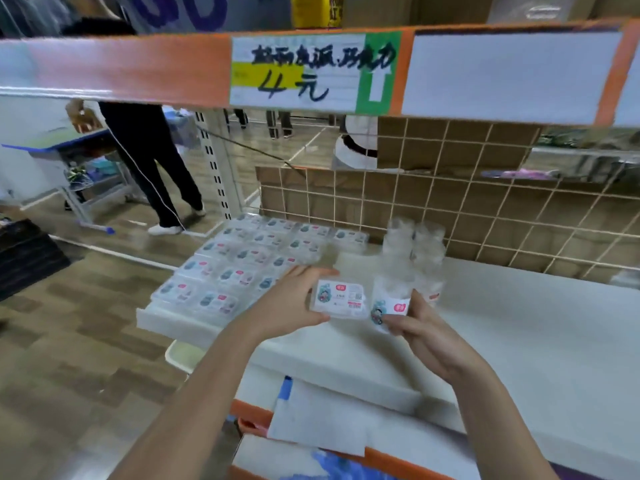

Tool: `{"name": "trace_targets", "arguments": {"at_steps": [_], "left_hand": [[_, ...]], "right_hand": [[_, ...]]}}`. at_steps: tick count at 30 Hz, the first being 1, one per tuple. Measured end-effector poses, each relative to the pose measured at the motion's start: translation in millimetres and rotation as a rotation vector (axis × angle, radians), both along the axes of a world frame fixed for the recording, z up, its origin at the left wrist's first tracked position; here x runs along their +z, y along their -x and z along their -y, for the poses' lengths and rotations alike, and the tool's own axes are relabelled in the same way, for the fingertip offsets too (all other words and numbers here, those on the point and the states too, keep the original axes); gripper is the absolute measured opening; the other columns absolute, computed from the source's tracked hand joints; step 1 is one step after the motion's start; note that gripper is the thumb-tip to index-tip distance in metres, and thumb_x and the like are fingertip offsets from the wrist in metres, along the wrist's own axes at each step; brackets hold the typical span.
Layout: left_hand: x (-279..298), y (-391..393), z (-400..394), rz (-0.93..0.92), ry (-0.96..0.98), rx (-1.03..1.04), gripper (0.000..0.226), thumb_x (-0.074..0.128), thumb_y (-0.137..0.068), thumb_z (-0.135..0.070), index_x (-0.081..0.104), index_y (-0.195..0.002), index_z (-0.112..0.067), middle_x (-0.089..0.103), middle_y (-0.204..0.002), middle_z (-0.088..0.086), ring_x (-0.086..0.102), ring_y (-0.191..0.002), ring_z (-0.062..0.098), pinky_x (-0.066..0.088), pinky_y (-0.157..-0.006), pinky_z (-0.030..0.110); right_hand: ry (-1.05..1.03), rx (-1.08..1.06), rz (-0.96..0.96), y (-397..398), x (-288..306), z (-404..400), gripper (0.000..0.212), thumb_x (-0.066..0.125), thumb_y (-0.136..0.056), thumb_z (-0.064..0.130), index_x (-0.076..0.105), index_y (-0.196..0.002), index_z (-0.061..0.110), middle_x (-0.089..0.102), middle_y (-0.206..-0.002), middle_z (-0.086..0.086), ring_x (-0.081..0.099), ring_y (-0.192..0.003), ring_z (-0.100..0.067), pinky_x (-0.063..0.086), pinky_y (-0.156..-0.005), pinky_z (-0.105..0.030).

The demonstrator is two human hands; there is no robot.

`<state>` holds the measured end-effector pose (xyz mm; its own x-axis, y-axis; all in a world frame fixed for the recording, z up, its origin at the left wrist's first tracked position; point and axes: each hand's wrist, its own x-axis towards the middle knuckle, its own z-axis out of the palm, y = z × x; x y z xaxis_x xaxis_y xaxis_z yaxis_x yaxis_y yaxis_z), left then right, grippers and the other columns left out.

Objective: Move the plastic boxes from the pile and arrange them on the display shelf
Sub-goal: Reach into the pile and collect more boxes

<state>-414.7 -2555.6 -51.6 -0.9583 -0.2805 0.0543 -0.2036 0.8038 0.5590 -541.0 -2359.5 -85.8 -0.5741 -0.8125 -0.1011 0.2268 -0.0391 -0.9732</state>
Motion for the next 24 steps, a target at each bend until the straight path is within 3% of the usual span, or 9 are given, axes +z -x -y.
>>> {"name": "trace_targets", "arguments": {"at_steps": [5,12,17,21,24], "left_hand": [[-9.8,16.6,20.8,0.017,0.057,-0.104,0.067,0.071,-0.079,-0.022,0.039,-0.137,-0.028,0.039,-0.133,-0.006,0.034,-0.124,0.011,0.035,-0.096,0.025],[-20.2,34.4,25.9,-0.007,0.087,-0.183,0.063,0.071,-0.079,-0.022,0.041,-0.134,-0.025,0.037,-0.128,-0.001,0.040,-0.117,0.013,0.036,-0.093,0.020],[-23.2,35.8,34.6,-0.004,0.131,-0.223,0.062,0.071,-0.078,-0.021,0.043,-0.133,-0.023,0.039,-0.127,0.001,0.042,-0.115,0.015,0.037,-0.091,0.023],[-21.6,37.2,42.6,-0.021,0.148,-0.233,0.062,0.072,-0.078,-0.025,0.043,-0.134,-0.023,0.039,-0.129,0.002,0.040,-0.120,0.017,0.035,-0.095,0.024],[-22.6,37.3,50.5,-0.019,0.166,-0.220,0.063,0.071,-0.079,-0.027,0.042,-0.135,-0.023,0.038,-0.133,0.002,0.037,-0.124,0.017,0.032,-0.099,0.025]], "right_hand": [[-0.136,-0.223,-0.152,-10.0,-10.6,-0.2,0.052,0.077,-0.074,0.007,0.052,-0.117,0.022,0.066,-0.109,-0.003,0.061,-0.100,-0.016,0.049,-0.082,-0.026],[-0.314,-0.385,-0.399,-20.5,-21.9,6.3,0.049,0.079,-0.074,0.013,0.050,-0.107,0.033,0.066,-0.103,0.011,0.064,-0.092,-0.006,0.049,-0.076,-0.016],[-0.342,-0.427,-0.435,-17.5,-27.7,12.5,0.051,0.079,-0.073,0.009,0.048,-0.109,0.028,0.063,-0.102,0.015,0.062,-0.092,0.002,0.049,-0.076,-0.012],[-0.342,-0.477,-0.431,-14.8,-30.3,14.9,0.047,0.080,-0.070,0.007,0.051,-0.101,0.028,0.066,-0.098,0.010,0.064,-0.089,-0.004,0.049,-0.074,-0.013],[-0.348,-0.491,-0.457,-15.3,-31.8,16.6,0.046,0.079,-0.071,0.004,0.051,-0.101,0.026,0.065,-0.095,0.012,0.063,-0.086,0.000,0.050,-0.074,-0.013]]}}
